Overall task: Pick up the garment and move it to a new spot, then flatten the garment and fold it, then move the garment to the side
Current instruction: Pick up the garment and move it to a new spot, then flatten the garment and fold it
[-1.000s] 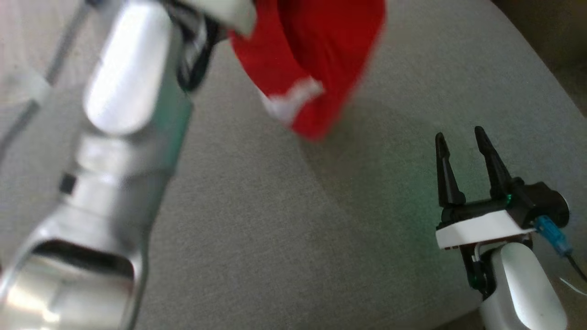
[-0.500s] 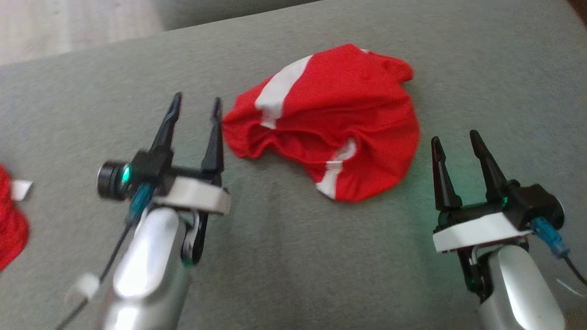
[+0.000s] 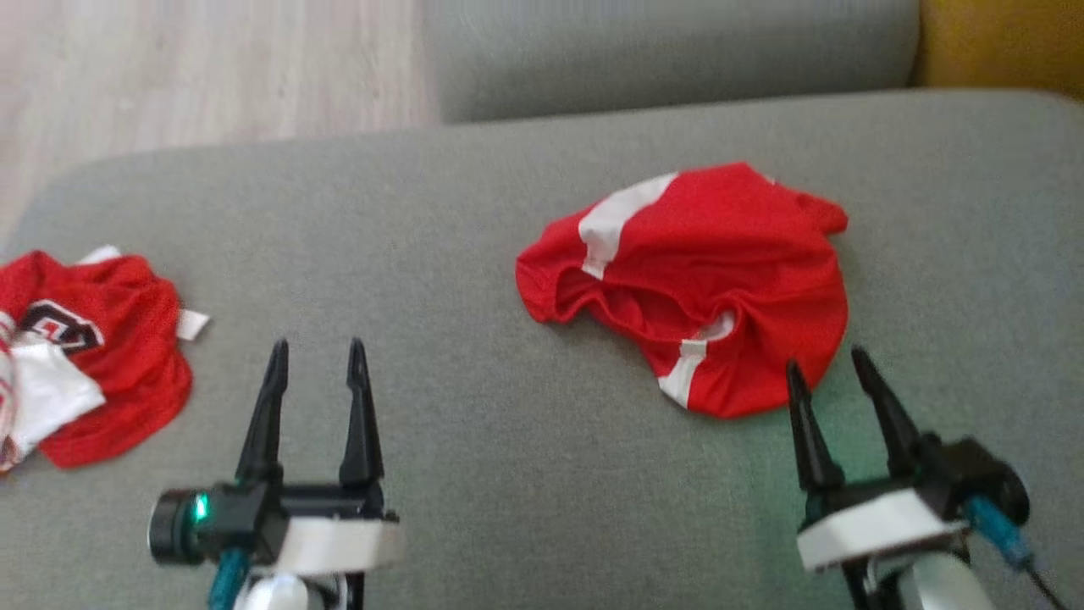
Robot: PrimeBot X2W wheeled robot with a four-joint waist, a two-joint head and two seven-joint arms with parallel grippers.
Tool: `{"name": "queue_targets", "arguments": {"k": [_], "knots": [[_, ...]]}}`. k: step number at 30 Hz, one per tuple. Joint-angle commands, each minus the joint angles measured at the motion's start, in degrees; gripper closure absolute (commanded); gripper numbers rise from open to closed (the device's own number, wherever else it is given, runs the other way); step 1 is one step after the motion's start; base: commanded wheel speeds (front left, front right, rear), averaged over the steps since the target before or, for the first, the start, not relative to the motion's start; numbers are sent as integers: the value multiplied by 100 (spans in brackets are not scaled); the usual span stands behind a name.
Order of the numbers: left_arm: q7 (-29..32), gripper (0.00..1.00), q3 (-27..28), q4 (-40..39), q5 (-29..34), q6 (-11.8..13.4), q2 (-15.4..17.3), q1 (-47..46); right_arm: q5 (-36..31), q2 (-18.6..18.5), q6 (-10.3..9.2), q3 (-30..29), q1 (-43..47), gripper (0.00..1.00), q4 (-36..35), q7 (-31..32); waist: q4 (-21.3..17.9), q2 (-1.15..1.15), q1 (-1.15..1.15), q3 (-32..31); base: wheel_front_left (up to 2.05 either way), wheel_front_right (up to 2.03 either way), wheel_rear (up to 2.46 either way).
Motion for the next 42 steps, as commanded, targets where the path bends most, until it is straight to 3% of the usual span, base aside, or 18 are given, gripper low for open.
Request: {"name": "queue_targets", "arguments": {"k": [1, 12, 42], "knots": [[-29, 0, 137, -198, 29, 44, -1, -10, -26, -13, -4, 146, -13, 0, -231, -22, 108, 0, 2, -263, 0, 0, 0], [-29, 0, 141, 54, 379, 324, -3, 590, -49, -13, -4, 11, 640, 0, -479, -22, -20, 0, 2, -687, 0, 0, 0], [-29, 0, 118, 388, 464, 250, -4, 803, 75, -13, -4, -35, 612, 0, -261, -22, -51, 0, 2, -930, 0, 0, 0]]}}
